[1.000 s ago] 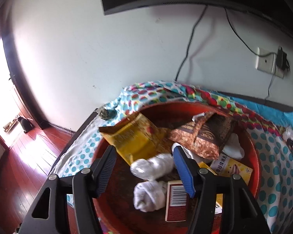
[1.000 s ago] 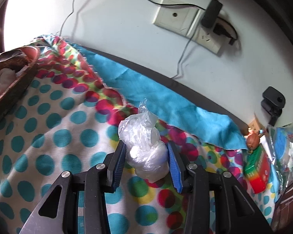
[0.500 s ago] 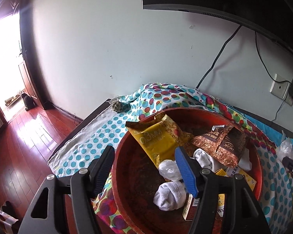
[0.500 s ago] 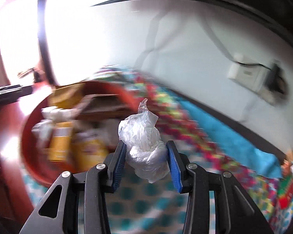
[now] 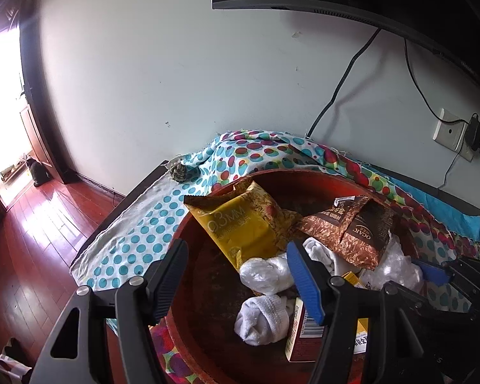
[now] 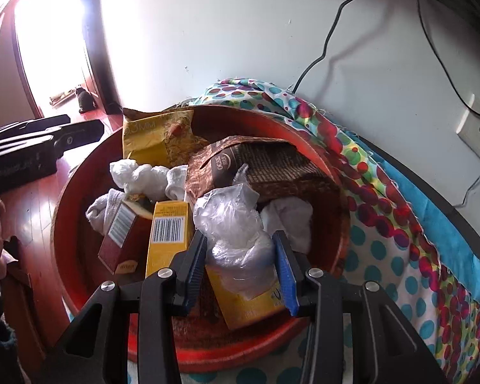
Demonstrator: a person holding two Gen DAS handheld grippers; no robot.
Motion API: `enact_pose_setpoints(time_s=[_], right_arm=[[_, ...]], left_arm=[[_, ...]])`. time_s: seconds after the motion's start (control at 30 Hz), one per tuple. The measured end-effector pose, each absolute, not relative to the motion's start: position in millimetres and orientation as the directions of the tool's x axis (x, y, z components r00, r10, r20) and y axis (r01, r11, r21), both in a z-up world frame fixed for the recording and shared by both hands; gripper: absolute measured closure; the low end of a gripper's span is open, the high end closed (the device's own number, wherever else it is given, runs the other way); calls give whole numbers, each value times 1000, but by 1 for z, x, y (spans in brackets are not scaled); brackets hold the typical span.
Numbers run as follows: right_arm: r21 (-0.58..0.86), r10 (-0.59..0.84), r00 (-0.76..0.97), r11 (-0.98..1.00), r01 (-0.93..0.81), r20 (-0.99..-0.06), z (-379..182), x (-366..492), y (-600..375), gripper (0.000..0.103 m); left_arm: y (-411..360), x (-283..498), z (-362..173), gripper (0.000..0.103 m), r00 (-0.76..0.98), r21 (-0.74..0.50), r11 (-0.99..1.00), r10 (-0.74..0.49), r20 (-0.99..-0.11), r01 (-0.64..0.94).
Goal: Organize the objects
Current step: 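Carry the held plastic bag into the red tray and open the right gripper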
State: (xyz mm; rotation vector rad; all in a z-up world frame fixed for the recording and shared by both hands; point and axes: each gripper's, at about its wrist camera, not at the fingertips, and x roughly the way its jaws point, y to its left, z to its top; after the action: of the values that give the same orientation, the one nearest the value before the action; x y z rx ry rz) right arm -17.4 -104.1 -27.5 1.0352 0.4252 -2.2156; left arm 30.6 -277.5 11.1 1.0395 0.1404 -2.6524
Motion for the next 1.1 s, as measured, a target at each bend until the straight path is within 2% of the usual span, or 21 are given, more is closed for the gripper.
enact_pose_setpoints(time_s=[0.27,0.3,0.37,0.4,0.43,0.5,0.6,0.73,0.83,1.1], right_arm=[[-2,-425,-464,-736,677,-777,-37,-26,-124,62],[-4,-426,-464,-734,679,-777,-37,-26,-124,60],[-10,-421,-470,-736,676,-776,-34,-24,-123,42],[-14,-416,-480,-745,667,-772,-31,-23,-121,23],[-12,-419,-487,-749,662,-766,-28,-22,-118,13],[6,-442,-502,-755,656,-744,-17,-16,-112,11],[-16,-423,-535,-773,634,-731,4,-3,-101,0],[-81,-376,-585,-790,607,-718,22,22,-84,0],[-70,-391,-570,-779,623,-722,29,44,-67,0],[-68,-395,-539,-758,649,-744,21,74,-43,0]], left_arm=[[-278,26,1,35,-669,18,-952,-229,-707,306],[-279,25,1,35,-667,15,-951,-228,-710,309],[-279,25,-1,35,-659,13,-950,-227,-717,313],[-279,25,-2,35,-657,13,-950,-227,-719,313],[-279,24,-2,35,-654,13,-949,-227,-722,314],[-279,25,-2,35,-654,12,-949,-226,-722,315],[-277,25,0,34,-656,6,-950,-219,-722,312],[-272,26,5,32,-657,-11,-950,-207,-725,311],[-264,26,8,29,-659,-27,-953,-187,-729,301],[-217,35,3,28,-614,-12,-977,-124,-780,213]])
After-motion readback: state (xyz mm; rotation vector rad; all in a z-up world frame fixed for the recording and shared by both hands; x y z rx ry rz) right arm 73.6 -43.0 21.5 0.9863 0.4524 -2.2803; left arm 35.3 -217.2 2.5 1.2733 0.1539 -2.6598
